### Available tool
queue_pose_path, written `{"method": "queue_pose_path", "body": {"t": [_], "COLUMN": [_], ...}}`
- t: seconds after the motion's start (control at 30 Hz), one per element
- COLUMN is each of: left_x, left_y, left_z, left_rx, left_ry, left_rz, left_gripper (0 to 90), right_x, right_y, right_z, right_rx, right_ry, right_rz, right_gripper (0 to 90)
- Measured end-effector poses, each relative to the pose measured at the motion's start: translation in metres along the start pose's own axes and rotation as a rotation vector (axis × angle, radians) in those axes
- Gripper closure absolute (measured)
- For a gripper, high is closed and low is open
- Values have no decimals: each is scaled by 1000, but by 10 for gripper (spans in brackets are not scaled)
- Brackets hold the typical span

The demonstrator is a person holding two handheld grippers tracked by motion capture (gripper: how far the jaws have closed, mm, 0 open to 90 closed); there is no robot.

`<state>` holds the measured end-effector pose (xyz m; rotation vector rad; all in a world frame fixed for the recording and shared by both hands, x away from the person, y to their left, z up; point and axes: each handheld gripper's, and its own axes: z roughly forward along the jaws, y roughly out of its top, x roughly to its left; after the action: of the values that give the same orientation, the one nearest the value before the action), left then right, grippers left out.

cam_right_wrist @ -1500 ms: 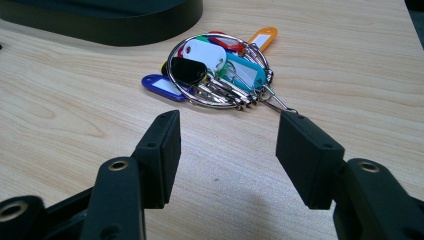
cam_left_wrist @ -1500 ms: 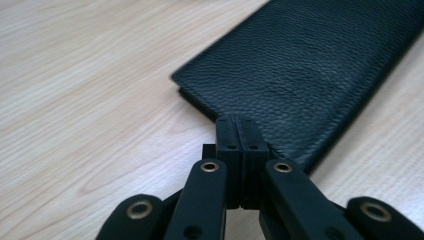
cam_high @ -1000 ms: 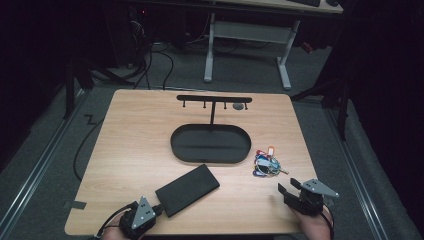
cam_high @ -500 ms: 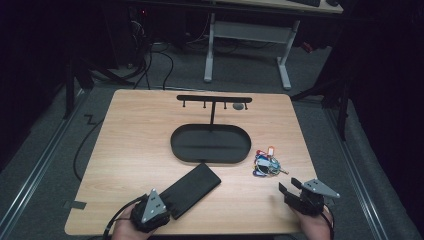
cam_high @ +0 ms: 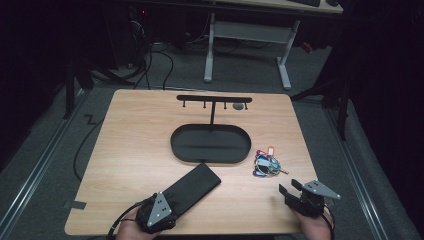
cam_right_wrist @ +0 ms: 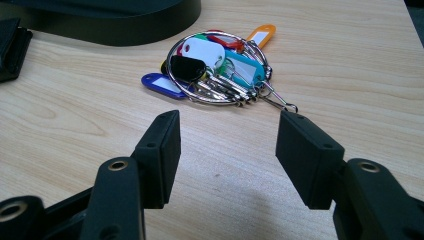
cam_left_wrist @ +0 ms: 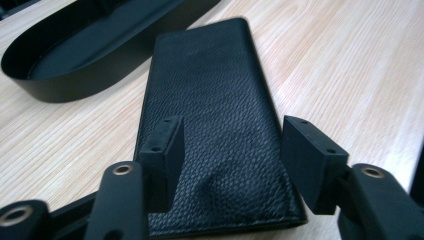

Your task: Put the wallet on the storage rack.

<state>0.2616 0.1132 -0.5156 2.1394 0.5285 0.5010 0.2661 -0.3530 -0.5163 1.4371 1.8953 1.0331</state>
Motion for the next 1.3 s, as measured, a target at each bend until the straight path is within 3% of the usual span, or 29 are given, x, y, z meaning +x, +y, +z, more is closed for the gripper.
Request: {"method": "queue_pose_path", "body": {"t": [0.3,0.47,0.53,0.57,1.07,1.3], "left_x": [-11,-17,-23,-24,-22,-22], "left_y": [-5,-5,-6,-7,-5,-4], "left_z": [11,14,15,15,13,13], "left_rx": [75,81,86,87,90,85], "left_ry": [-21,21,62,75,87,98], "left_rz": [81,128,189,197,170,158], "left_gripper": [418,412,416,433,643,687], "right_x": [6,7,6,6,4,4], "right_y": [1,1,1,1,0,0], "right_z": [6,9,9,8,8,8], "right_rx": [16,30,28,27,32,31], "right_ry": [19,31,32,29,36,38], "right_rz": [-13,-15,-18,-14,-8,-8], "right_gripper": [438,438,438,438,434,435]}}
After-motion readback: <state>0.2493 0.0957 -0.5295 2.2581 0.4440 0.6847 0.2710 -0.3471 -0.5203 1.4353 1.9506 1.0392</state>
